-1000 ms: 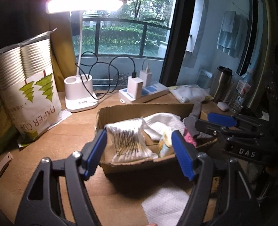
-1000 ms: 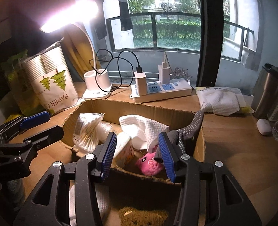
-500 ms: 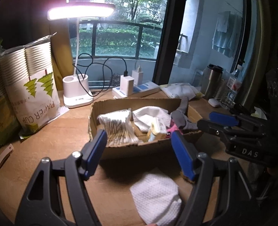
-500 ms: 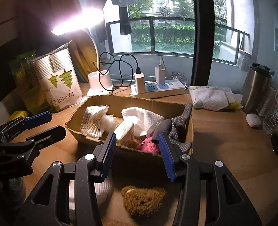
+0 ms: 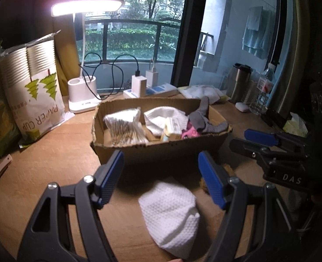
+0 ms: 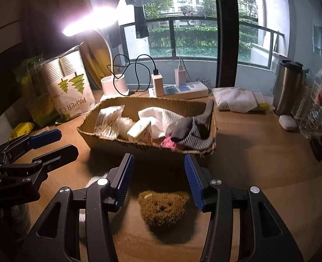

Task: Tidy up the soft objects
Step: 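Move the left tool to the waffle cloth while the right tool approaches the brown plush bear, then grasp the white waffle cloth with the left tool while the right tool grasps the brown bear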

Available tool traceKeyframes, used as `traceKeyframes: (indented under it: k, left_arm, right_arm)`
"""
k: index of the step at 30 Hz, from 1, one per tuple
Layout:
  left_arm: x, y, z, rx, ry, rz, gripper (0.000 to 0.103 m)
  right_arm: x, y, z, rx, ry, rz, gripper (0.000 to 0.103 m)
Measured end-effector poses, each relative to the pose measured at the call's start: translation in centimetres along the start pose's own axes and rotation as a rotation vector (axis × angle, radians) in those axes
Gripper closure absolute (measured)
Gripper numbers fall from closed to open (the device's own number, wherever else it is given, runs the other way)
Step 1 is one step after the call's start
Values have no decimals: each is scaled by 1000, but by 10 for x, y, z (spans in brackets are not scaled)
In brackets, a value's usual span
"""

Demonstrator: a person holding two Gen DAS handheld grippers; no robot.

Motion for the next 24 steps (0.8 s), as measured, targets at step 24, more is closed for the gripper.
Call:
traceKeyframes:
  k: [24]
  left_arm:
    - [-42, 64, 5, -33, -52, -188, 31]
  right_arm:
    - [-31, 54, 3, -44, -74, -108, 43]
Point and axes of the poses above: each gripper's, at about its wrist camera, not at the fingertips, and x roughly against the way its jaws point, z to its right, y to its underside, the point moved 5 cm from there along -x, roughly the way its jaws point, and after that the axes turned 8 degrees about x, right-handed, at the moved point
